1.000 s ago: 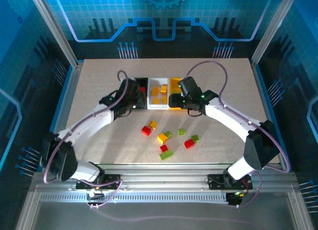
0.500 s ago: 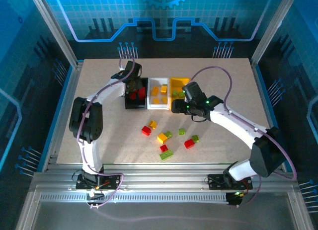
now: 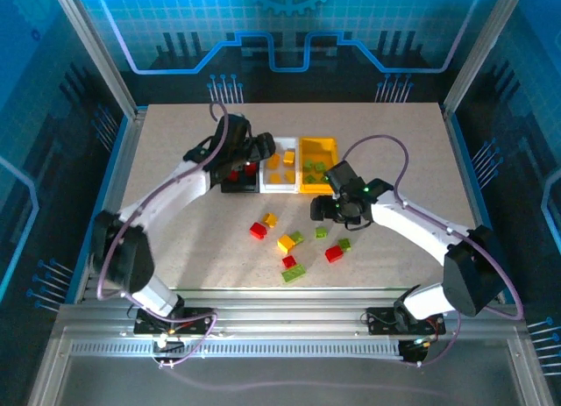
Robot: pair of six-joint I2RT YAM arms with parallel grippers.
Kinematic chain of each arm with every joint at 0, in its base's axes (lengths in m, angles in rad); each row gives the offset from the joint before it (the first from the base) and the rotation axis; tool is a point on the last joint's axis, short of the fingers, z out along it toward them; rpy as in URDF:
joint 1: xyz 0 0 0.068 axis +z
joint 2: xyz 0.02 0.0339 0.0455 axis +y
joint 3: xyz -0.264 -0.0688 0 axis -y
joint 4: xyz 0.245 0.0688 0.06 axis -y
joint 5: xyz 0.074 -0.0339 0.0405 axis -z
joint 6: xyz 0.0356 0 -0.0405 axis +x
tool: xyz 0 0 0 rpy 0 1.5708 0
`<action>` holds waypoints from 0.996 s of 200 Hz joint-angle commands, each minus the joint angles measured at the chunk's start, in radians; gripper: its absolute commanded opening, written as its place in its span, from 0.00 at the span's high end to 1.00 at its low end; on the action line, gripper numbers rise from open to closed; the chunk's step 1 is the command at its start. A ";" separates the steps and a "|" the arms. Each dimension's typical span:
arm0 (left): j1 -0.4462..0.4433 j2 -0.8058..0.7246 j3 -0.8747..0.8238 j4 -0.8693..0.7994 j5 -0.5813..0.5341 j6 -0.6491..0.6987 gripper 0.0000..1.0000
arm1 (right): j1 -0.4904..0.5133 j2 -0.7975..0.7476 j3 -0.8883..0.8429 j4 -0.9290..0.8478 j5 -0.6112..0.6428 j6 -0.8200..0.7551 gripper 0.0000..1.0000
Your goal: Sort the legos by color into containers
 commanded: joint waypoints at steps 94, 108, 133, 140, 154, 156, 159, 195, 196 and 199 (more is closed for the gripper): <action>-0.162 -0.441 -0.661 0.135 0.027 -0.180 0.01 | 0.046 0.199 0.018 0.082 -0.041 -0.095 0.27; -0.161 -0.456 -0.680 0.110 0.024 -0.185 0.01 | 0.052 0.239 0.030 0.084 -0.031 -0.094 0.30; -0.160 -0.477 -0.705 0.091 0.013 -0.190 0.01 | 0.058 0.283 0.042 0.070 -0.014 -0.091 0.40; -0.160 -0.481 -0.709 0.088 0.007 -0.189 0.01 | 0.058 0.286 0.041 0.070 -0.012 -0.092 0.45; -0.160 -0.484 -0.712 0.088 0.005 -0.189 0.01 | 0.059 0.279 0.041 0.070 -0.009 -0.092 0.52; -0.160 -0.483 -0.713 0.088 0.004 -0.189 0.01 | 0.059 0.277 0.042 0.069 -0.009 -0.092 0.53; -0.161 -0.483 -0.712 0.086 0.003 -0.190 0.01 | 0.059 0.274 0.044 0.067 -0.009 -0.093 0.54; -0.158 -0.481 -0.709 0.086 -0.007 -0.192 0.01 | 0.057 0.214 0.099 0.024 0.003 -0.112 0.63; -0.159 -0.482 -0.709 0.086 -0.007 -0.192 0.01 | 0.057 0.212 0.103 0.022 0.003 -0.114 0.63; -0.159 -0.483 -0.709 0.086 -0.008 -0.191 0.01 | 0.056 0.204 0.113 0.017 0.008 -0.117 0.63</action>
